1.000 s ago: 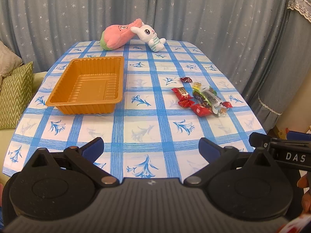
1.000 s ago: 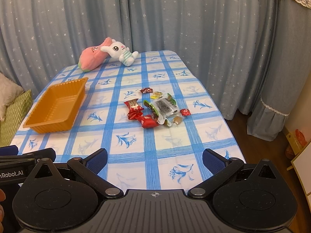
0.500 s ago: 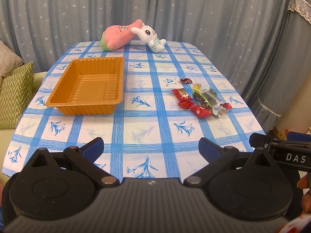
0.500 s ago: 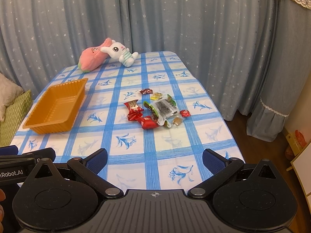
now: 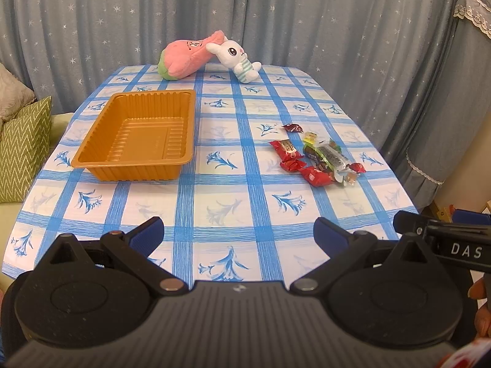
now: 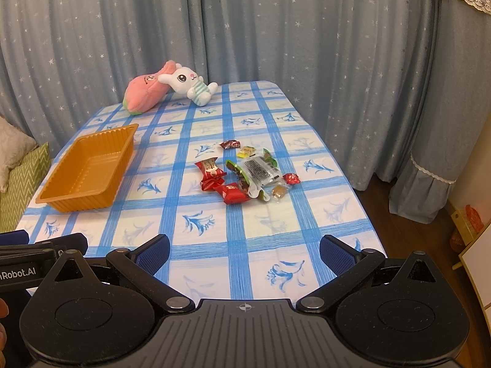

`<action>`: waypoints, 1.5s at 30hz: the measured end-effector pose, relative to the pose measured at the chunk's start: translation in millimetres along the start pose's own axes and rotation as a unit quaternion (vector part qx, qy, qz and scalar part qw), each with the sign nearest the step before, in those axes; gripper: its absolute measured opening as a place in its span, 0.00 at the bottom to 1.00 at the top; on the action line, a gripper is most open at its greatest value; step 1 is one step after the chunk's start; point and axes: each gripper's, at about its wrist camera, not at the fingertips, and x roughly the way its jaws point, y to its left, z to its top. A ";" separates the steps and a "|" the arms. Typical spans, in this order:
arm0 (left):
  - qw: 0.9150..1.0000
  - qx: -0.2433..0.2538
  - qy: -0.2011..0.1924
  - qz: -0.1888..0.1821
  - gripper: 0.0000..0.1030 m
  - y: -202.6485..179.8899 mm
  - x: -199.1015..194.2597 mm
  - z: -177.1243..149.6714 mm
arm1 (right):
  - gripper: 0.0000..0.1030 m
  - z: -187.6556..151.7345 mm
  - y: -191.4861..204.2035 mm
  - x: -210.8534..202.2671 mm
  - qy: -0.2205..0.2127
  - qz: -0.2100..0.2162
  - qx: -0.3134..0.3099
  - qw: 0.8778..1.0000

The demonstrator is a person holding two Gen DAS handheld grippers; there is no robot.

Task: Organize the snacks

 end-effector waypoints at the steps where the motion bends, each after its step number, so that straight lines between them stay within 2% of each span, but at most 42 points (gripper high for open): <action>1: 1.000 -0.001 0.000 0.000 1.00 0.3 -0.1 -0.1 | 1.00 0.1 0.2 -0.1 0.000 0.000 0.000 1.000; 32: 1.000 -0.002 -0.001 -0.001 1.00 0.8 0.1 -0.1 | 1.00 -2.5 0.5 -1.0 0.000 0.000 0.001 1.000; 37: 1.000 -0.002 -0.002 -0.003 1.00 1.0 0.2 -0.1 | 1.00 1.3 -5.3 2.1 -0.012 0.002 0.009 1.000; 41: 1.000 -0.005 0.004 -0.010 1.00 -1.3 10.6 5.6 | 1.00 11.7 -22.0 7.3 -0.024 -0.005 0.024 0.999; 45: 1.000 -0.007 0.013 -0.019 1.00 -3.6 38.5 14.4 | 1.00 12.0 -31.0 24.4 -0.026 -0.012 0.032 0.999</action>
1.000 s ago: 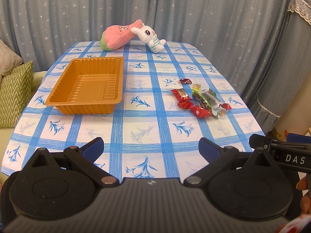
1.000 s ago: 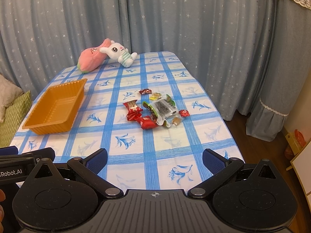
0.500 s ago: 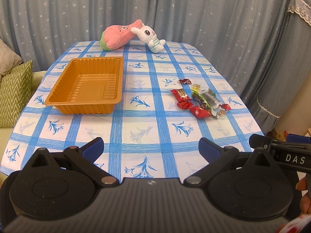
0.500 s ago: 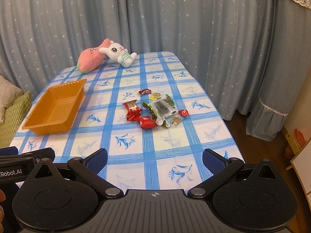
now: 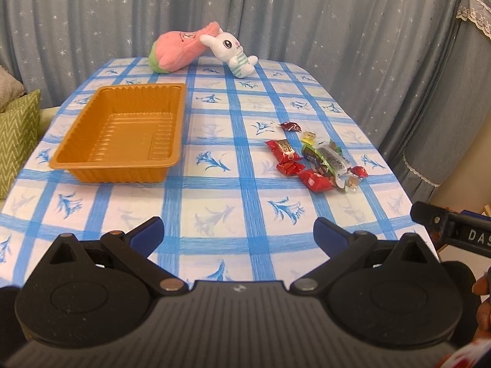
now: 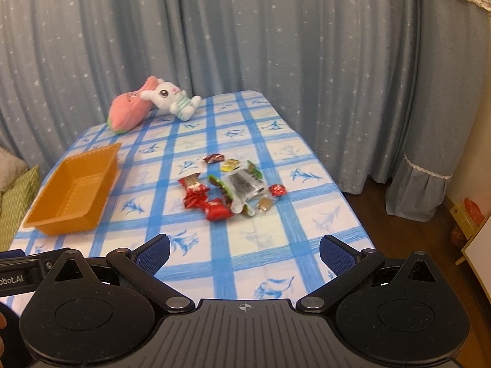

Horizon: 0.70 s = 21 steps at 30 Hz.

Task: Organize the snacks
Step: 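Grasp the small amber candy with the right tool while the left tool approaches the red candies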

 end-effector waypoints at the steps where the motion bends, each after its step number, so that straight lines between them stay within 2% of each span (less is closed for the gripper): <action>1: 1.000 -0.001 0.002 -0.004 1.00 -0.1 8.2 2.7 | 1.00 1.0 -2.4 4.6 -0.002 -0.001 0.001 1.000; 7: 1.000 -0.006 0.007 -0.021 0.99 -3.4 56.7 18.6 | 1.00 10.0 -17.6 41.7 0.001 -0.009 0.011 1.000; 14: 0.999 0.007 0.014 -0.034 0.91 -11.2 114.4 30.8 | 0.99 18.5 -33.9 91.7 -0.005 -0.021 0.022 1.000; 17: 0.999 0.015 0.016 -0.040 0.89 -14.2 137.9 34.3 | 0.84 21.1 -40.0 116.8 -0.002 -0.025 0.026 0.999; 20: 0.999 0.024 0.017 -0.044 0.86 -16.4 159.8 36.1 | 0.79 20.8 -43.5 144.2 0.006 -0.029 0.027 0.999; 21: 0.999 0.028 0.017 -0.044 0.85 -16.6 166.2 36.2 | 0.75 20.0 -44.6 152.9 0.008 -0.031 0.027 0.999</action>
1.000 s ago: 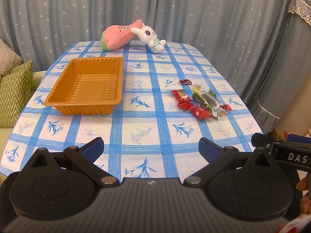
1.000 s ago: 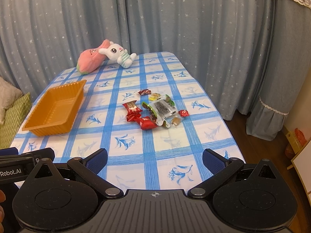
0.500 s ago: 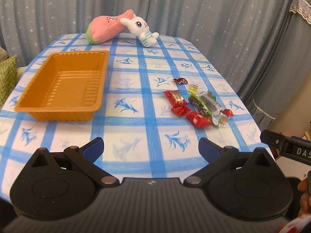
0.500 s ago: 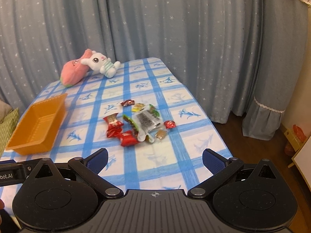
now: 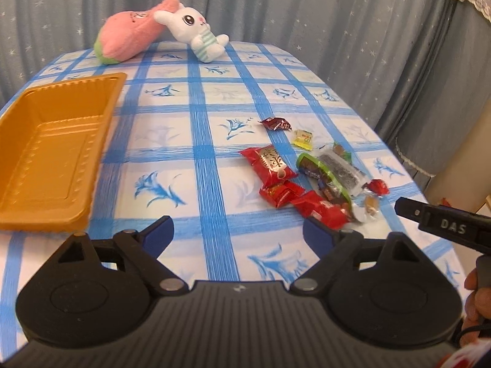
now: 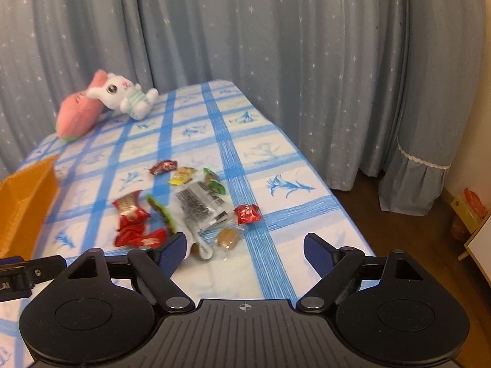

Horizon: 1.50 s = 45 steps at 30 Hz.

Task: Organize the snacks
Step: 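Grasp the small amber candy with the right tool while the left tool approaches the red candies, then grasp the small red wrapped candy with the left tool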

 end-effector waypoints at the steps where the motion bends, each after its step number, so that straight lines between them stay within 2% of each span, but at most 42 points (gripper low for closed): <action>1: 1.000 0.001 -0.001 -0.002 0.85 1.0 5.5 0.1 | 0.72 -0.7 -0.1 8.8 0.004 0.000 0.000 1.000; 2: 1.000 0.002 -0.001 -0.002 0.84 2.2 11.3 0.7 | 0.66 -1.2 0.0 17.3 0.009 0.000 0.000 1.000; 4: 1.000 0.001 0.000 -0.006 0.82 4.0 21.2 1.3 | 0.65 -1.8 -0.2 32.1 0.021 0.004 0.003 1.000; 6: 1.000 0.001 0.004 -0.009 0.80 5.9 31.4 2.3 | 0.58 -2.1 0.6 43.5 0.031 0.012 0.009 0.999; 8: 1.000 0.001 0.007 -0.013 0.76 7.4 39.4 3.0 | 0.55 -1.3 3.0 52.9 0.033 0.012 0.008 0.999; 16: 1.000 -0.003 0.008 -0.026 0.76 13.5 51.6 1.5 | 0.44 2.3 12.2 74.2 0.034 0.003 -0.001 0.999; 20: 0.999 -0.001 0.010 -0.035 0.76 12.9 54.5 -1.6 | 0.16 1.4 15.2 74.4 0.036 0.000 -0.012 0.999; 23: 0.999 0.000 0.003 -0.048 0.76 10.4 54.4 -1.6 | 0.12 0.7 13.7 71.3 0.035 0.004 -0.008 0.999; 28: 0.997 -0.003 -0.013 -0.070 0.73 3.9 52.9 4.3 | 0.11 2.3 13.1 62.6 0.027 0.006 -0.006 1.000; 32: 0.997 0.001 -0.017 -0.077 0.57 -2.5 59.9 8.8 | 0.11 2.6 14.0 56.2 0.017 0.004 -0.011 1.000; 34: 0.997 0.011 -0.011 -0.079 0.53 -6.3 66.8 11.0 | 0.11 2.7 13.1 55.7 0.018 0.005 -0.008 1.000; 40: 0.994 0.051 -0.013 -0.091 0.52 -18.4 80.6 18.3 | 0.11 3.3 10.4 55.3 0.021 0.009 -0.003 1.000; 43: 0.993 0.076 -0.001 -0.087 0.43 -25.5 89.1 19.7 | 0.11 3.6 9.8 55.6 0.023 0.011 -0.001 1.000; 45: 0.993 0.082 0.004 -0.083 0.31 -26.3 91.0 19.1 | 0.11 4.2 9.3 55.2 0.023 0.013 0.001 1.000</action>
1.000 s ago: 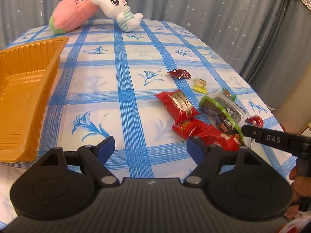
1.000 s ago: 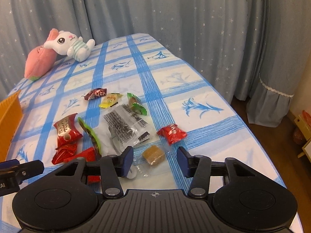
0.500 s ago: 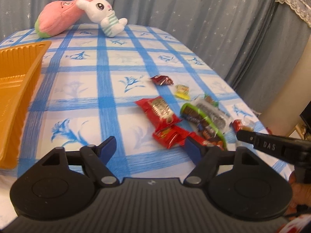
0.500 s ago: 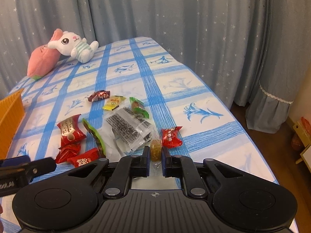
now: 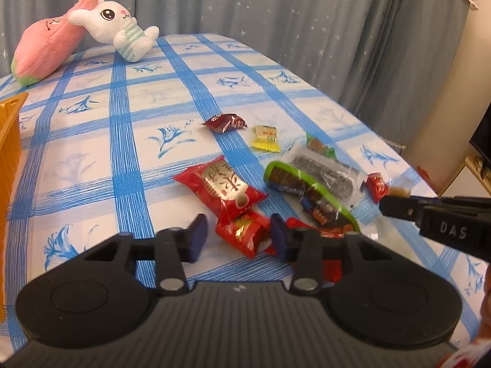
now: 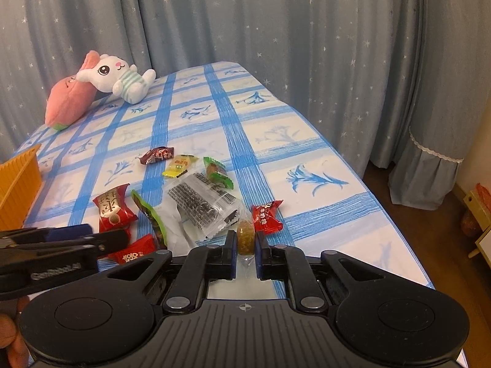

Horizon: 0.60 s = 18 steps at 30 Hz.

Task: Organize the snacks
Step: 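Grasp the small red wrapped candy with the left tool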

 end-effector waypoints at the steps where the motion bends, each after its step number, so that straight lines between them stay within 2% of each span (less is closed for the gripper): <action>1: 1.000 0.004 0.001 0.003 0.26 -0.4 -1.3 -0.9 | 0.11 0.0 0.3 -0.6 -0.001 0.001 0.000 1.000; 7: 1.000 0.019 0.002 0.024 0.20 0.9 -21.1 -17.0 | 0.11 0.6 3.3 -4.1 -0.004 0.007 0.000 1.000; 12: 0.999 -0.004 -0.005 0.049 0.19 9.9 -38.4 -30.9 | 0.11 0.4 12.8 -10.2 -0.008 0.015 -0.011 1.000; 18: 0.997 -0.031 -0.020 0.068 0.18 18.0 -64.3 -31.7 | 0.11 3.0 30.0 -21.7 -0.023 0.031 -0.033 0.999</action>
